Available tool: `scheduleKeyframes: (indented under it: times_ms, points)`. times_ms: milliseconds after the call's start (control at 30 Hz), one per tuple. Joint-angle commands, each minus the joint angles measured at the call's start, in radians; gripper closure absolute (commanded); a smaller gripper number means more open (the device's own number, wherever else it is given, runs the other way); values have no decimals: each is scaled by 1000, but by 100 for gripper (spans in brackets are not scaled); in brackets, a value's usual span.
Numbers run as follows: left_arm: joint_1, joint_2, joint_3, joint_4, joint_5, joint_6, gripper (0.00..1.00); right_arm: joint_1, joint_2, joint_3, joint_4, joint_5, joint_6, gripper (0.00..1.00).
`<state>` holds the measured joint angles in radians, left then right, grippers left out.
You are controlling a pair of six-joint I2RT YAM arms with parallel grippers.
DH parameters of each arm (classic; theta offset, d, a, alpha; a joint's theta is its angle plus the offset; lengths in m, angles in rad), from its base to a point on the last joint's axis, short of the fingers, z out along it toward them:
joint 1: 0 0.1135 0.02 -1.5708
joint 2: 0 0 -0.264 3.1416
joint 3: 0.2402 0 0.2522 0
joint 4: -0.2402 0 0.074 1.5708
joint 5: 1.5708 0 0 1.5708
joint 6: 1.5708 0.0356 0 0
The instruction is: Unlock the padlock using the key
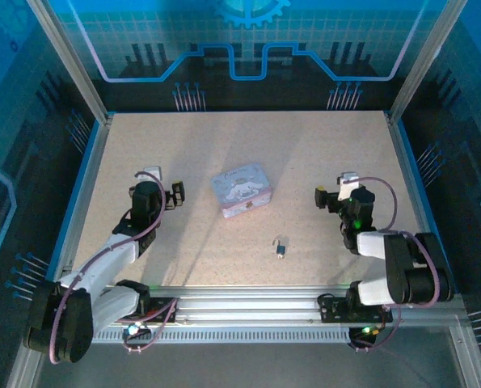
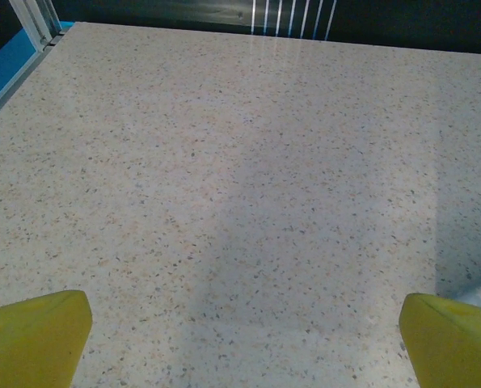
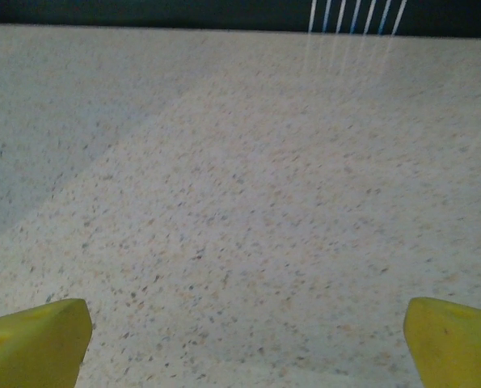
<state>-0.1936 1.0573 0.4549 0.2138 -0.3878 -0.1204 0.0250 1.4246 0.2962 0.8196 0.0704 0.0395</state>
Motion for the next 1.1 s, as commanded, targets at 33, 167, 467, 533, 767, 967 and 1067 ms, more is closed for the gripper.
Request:
scheduleKeyframes:
  times_ms: [33,167,467,533,767,967,1067]
  points:
    - [42,49,-22,71,27,49,1,23,61,72,28,6,-28,0]
    - [71,113,-43,178,61,79,1,31,75,126,-51,38,-24,0]
    - [85,291,-104,552,131,172,1,31,76,123,-43,38,-26,0]
    - [86,335,-116,649,161,183,1,32,77,122,-43,40,-25,0]
    - [124,465,-177,884,210,161,1,34,78,123,-43,42,-26,0]
    - [134,506,-163,893,234,162,1,34,77,124,-43,43,-27,0]
    - [185,493,-68,696,300,116,1,34,77,124,-45,42,-26,0]
